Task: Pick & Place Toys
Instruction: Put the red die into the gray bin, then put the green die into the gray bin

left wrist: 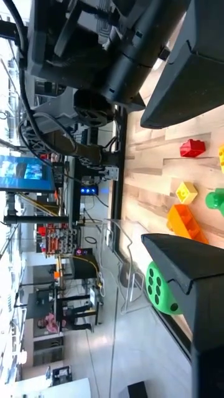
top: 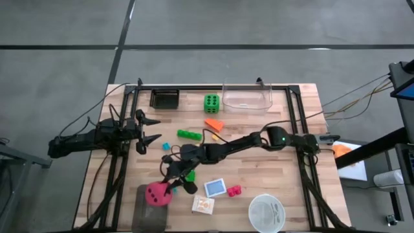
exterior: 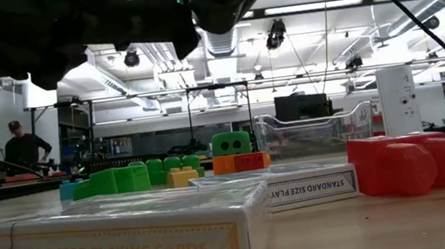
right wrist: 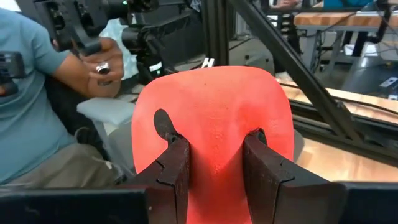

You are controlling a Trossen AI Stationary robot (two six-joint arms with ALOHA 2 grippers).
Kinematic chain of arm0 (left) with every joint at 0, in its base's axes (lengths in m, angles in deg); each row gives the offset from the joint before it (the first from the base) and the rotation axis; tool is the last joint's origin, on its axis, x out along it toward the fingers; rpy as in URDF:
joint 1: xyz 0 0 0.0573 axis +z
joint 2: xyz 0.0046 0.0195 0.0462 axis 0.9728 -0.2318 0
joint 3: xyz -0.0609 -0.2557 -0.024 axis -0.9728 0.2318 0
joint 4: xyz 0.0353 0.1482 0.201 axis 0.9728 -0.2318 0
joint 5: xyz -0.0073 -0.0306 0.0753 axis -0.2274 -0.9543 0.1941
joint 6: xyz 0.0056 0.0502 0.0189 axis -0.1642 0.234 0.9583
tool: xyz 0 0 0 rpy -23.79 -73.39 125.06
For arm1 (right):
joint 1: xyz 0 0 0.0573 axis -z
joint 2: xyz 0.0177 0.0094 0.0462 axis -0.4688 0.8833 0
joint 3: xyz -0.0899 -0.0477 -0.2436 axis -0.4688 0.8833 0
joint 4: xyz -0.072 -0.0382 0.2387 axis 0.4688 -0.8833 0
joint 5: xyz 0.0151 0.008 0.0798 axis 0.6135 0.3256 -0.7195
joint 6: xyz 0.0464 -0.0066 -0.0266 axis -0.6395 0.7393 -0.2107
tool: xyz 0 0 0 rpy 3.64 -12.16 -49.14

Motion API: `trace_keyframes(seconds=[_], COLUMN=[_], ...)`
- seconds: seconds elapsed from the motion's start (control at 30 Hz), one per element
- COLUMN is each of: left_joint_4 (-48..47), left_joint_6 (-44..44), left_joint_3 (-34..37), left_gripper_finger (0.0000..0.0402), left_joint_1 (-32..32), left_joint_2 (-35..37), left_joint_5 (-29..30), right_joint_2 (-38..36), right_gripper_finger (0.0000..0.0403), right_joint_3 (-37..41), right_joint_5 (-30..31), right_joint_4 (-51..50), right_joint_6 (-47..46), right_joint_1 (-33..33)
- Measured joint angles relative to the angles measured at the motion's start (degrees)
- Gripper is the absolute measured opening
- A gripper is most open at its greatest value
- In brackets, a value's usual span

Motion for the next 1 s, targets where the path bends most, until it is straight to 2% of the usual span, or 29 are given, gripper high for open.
trace_keyframes(seconds=[0.23,0.53,0.67,0.8,1.0], left_joint_4=[-0.1,-0.1,-0.1,-0.2,-0.2], left_joint_6=[0.8,0.9,0.9,0.9,0.9], left_joint_3=[0.0,0.0,0.1,0.1,0.1], left_gripper_finger=[0.029,0.029,0.029,0.029,0.029], left_joint_1=[0.0,0.0,0.0,0.0,0.0], left_joint_2=[0.0,0.0,0.0,0.0,0.0], left_joint_5=[0.0,0.0,0.0,0.0,0.0], right_joint_2=[1.0,1.0,1.0,1.0,1.1], right_gripper_finger=[0.0111,0.0268,0.0316,0.0331,0.0333], right_joint_3=[-2.9,-3.3,-3.7,-4.1,-4.1], right_joint_5=[-0.4,0.4,0.5,0.5,0.5], right_joint_4=[-4.6,-4.5,-4.5,-3.2,5.6], right_joint_6=[2.4,2.8,2.8,2.8,2.8], right_joint_1=[-0.2,-0.2,-0.3,-0.5,-0.6])
